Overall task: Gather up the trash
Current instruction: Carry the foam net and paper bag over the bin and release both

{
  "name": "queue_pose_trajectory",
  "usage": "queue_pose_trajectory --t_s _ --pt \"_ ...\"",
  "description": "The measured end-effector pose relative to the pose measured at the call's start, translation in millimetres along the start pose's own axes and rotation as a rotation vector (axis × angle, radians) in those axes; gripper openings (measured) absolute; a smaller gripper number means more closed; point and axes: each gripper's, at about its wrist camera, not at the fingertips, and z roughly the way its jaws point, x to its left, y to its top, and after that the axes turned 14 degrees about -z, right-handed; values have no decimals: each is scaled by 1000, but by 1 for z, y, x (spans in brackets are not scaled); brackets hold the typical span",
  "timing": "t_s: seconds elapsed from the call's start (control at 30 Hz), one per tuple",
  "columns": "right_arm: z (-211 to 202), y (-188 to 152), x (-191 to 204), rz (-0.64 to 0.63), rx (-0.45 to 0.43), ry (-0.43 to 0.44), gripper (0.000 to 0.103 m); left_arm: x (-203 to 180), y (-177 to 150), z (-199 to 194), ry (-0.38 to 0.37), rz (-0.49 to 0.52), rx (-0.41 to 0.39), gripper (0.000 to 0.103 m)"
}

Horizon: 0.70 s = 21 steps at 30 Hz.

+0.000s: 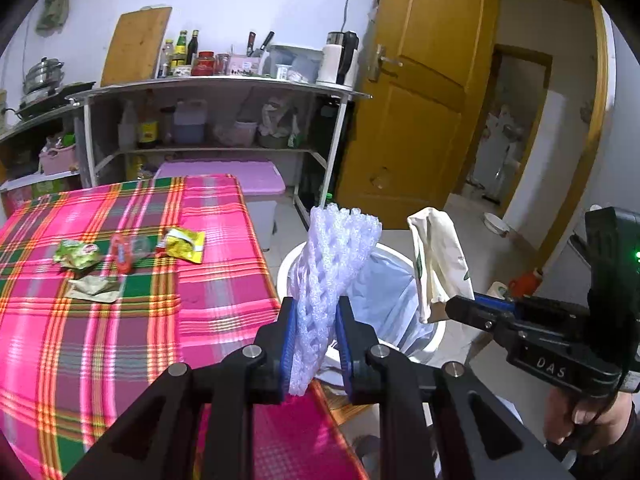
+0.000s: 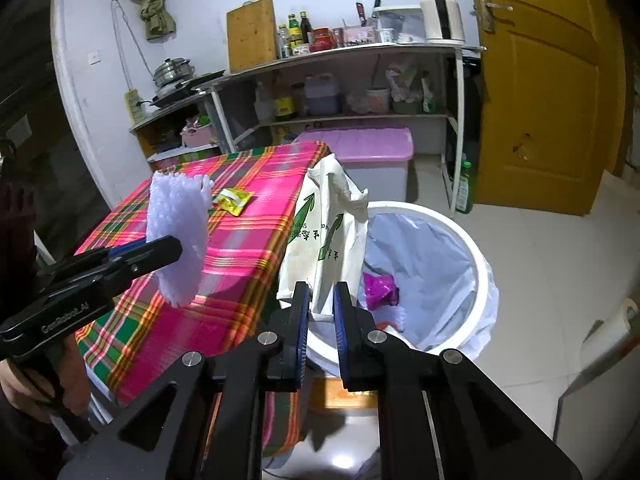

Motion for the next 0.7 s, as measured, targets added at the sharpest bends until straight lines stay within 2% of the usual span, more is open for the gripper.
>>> queue_pose_trajectory --t_s 0.7 --pt "47 -10 -42 57 93 -38 13 -14 7 96 -3 -5 131 21"
